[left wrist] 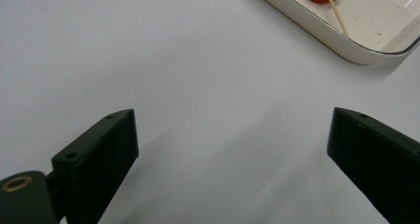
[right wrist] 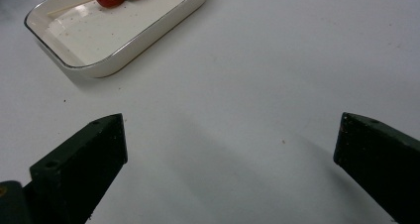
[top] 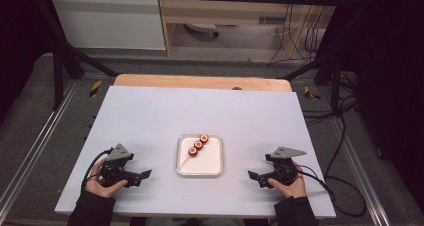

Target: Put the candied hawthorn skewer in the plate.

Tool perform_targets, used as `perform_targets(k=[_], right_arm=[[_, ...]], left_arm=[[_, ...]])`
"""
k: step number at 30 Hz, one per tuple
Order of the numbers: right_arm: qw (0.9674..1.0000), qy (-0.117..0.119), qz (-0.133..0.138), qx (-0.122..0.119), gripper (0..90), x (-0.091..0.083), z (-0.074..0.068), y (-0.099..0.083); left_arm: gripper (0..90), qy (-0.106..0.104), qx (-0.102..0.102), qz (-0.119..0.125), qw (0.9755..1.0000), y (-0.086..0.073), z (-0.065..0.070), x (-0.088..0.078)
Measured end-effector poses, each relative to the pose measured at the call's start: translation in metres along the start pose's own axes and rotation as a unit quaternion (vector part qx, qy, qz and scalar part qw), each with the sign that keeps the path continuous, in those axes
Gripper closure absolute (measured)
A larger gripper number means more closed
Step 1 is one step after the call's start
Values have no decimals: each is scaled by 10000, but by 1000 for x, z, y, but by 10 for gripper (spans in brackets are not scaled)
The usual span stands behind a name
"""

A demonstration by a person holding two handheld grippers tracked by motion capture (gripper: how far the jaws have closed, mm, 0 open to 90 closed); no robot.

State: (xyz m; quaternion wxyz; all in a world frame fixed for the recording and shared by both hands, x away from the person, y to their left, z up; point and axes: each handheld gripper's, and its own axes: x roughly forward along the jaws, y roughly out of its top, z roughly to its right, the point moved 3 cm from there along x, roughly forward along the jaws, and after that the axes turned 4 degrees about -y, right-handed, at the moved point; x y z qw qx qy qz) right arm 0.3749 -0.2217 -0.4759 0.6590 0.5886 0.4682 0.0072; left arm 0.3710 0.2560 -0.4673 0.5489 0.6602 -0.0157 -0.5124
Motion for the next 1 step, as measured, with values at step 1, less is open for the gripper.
perform_targets(k=[1], right_arm=[[10000, -2, 9, -14, 6, 1, 0, 0]], left_arm=[[56, -7, 1, 1, 10000, 0, 0, 0]])
